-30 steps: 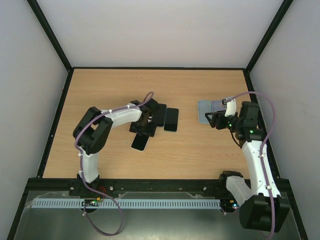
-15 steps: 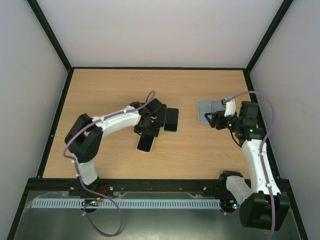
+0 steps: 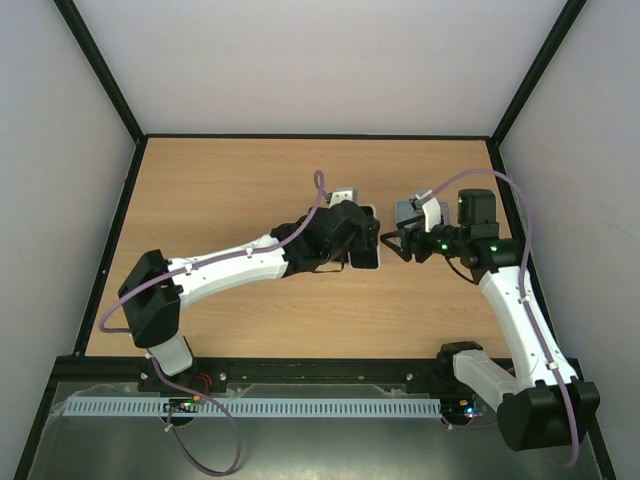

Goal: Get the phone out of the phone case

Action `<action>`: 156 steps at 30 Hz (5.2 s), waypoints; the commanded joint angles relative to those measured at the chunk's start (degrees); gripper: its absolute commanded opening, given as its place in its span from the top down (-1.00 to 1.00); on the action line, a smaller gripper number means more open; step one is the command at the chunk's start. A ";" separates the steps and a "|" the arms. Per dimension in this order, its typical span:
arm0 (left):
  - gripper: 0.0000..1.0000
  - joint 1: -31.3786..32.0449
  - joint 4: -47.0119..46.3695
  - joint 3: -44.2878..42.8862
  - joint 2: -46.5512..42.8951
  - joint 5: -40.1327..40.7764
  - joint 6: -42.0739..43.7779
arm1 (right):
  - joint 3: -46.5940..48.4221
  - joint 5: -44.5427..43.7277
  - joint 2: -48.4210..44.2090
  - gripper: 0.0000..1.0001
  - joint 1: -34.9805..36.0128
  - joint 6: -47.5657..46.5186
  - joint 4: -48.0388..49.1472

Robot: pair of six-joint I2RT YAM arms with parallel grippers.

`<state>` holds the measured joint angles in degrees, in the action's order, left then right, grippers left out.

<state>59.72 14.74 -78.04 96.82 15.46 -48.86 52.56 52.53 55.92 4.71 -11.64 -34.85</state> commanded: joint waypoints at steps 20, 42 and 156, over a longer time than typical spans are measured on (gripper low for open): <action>0.06 2.36 -18.27 1.51 -5.69 8.54 -5.29 | -0.06 -1.38 1.75 0.44 4.94 0.56 2.01; -0.82 -9.93 -38.72 34.96 -37.32 -19.96 16.02 | 7.85 13.06 -1.25 0.96 4.91 5.28 -2.71; 0.95 -21.40 -54.20 27.31 -30.38 -70.80 4.21 | 16.35 19.46 5.02 0.61 22.94 -23.58 -17.67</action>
<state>37.71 -36.14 -49.43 67.24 -55.99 -43.16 68.51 71.96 60.90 26.79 -33.26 -53.58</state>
